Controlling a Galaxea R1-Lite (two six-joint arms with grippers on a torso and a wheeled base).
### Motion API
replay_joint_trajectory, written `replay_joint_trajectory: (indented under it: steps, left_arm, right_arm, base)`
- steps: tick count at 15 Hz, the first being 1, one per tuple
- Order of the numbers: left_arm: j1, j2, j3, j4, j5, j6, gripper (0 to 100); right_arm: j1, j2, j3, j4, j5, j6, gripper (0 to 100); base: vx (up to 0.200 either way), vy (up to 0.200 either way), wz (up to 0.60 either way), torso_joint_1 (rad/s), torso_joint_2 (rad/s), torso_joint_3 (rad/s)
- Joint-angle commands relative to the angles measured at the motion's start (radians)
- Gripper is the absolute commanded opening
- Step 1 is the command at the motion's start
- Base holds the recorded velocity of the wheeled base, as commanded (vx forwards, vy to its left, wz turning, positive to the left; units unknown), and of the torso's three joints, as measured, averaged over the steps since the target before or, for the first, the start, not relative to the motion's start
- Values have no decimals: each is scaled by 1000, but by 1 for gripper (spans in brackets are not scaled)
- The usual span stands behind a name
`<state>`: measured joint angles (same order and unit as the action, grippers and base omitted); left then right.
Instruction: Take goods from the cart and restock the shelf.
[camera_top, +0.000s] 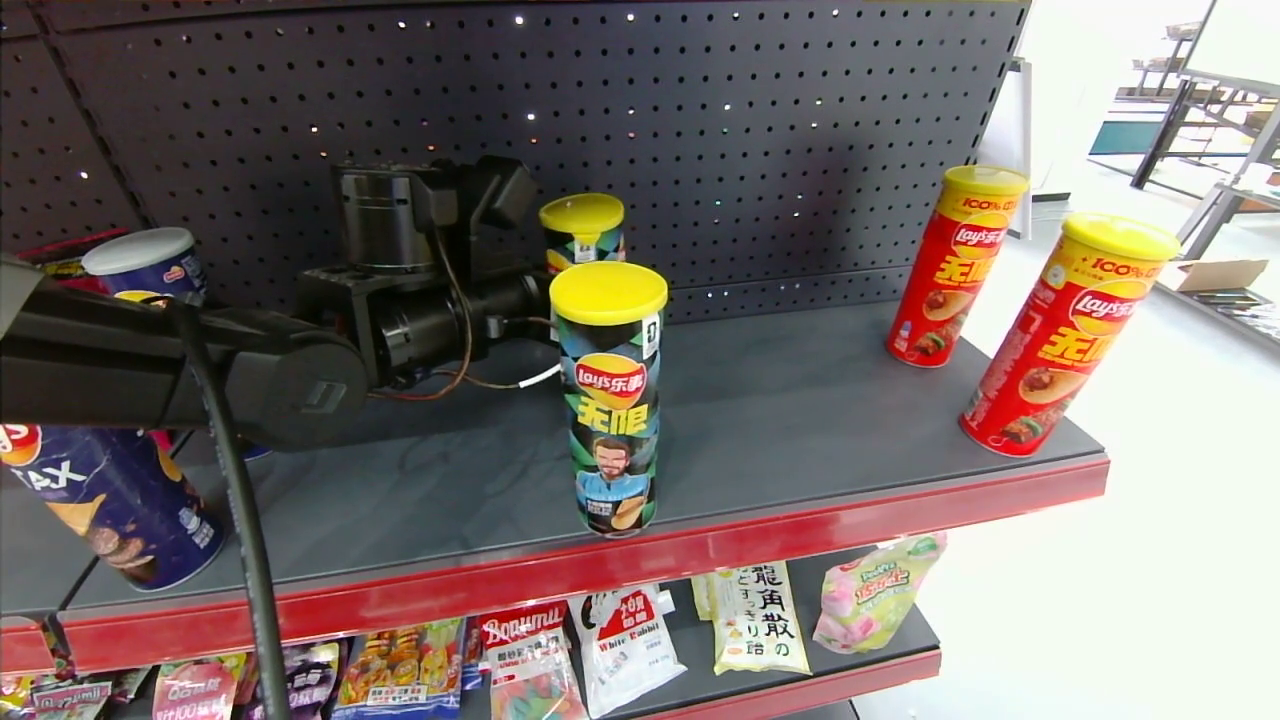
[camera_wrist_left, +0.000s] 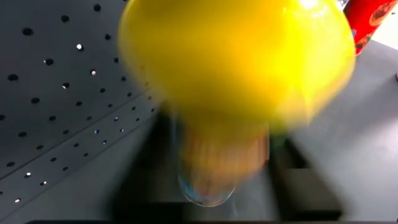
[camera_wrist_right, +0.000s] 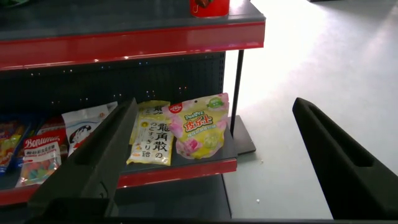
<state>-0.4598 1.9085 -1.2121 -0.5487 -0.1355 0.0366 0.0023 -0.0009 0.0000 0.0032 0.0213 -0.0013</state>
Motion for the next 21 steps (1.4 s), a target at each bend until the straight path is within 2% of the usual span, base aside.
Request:
replay_joint_trajectory:
  steps: [1,5,7,9,12,15,16,18,19,20,21]
  left_arm:
    - [-2,-2,0,1,1,-1,100]
    - [1,-17,5,35,2,-3,100]
    - [20,-55,56,35,4,-1,100]
    - [39,-105,135,35,4,0,100]
    - [69,-209,264,33,2,22,100]
    - [92,-439,493,39,-3,23,100]
    - [96,-565,591,70,-4,23,100]
    - [138,-764,669,211,-10,25,100]
    - [207,-1019,694,454,-18,23,100]
    - [222,-1108,718,524,-16,19,100]
    - [225,-1300,780,602,-19,16,100]
  right_arm:
    - [1,1,0,0,0,0,100]
    - [1,1,0,0,0,0,100]
    - [1,1,0,0,0,0,100]
    - [1,1,0,0,0,0,100]
    - [1,1,0,0,0,0,100]
    - [1,1,0,0,0,0,100]
    - [1,1,0,0,0,0,100]
    - [1,1,0,0,0,0,100]
    - [1,1,0,0,0,0,100]
    - [1,1,0,0,0,0,100]
    - [1,1,0,0,0,0,100]
  base:
    - [0,0,0,0,0,0]
    - [0,0,0,0,0,0]
    - [0,0,0,0,0,0]
    - [0,0,0,0,0,0]
    - [0,0,0,0,0,0]
    - [0,0,0,0,0,0]
    - [0,0,0,0,0,0]
    - [0,0,0,0,0,0]
    - [0,0,0,0,0,0]
    - [0,0,0,0,0,0]
    - [0,0,0,0,0,0]
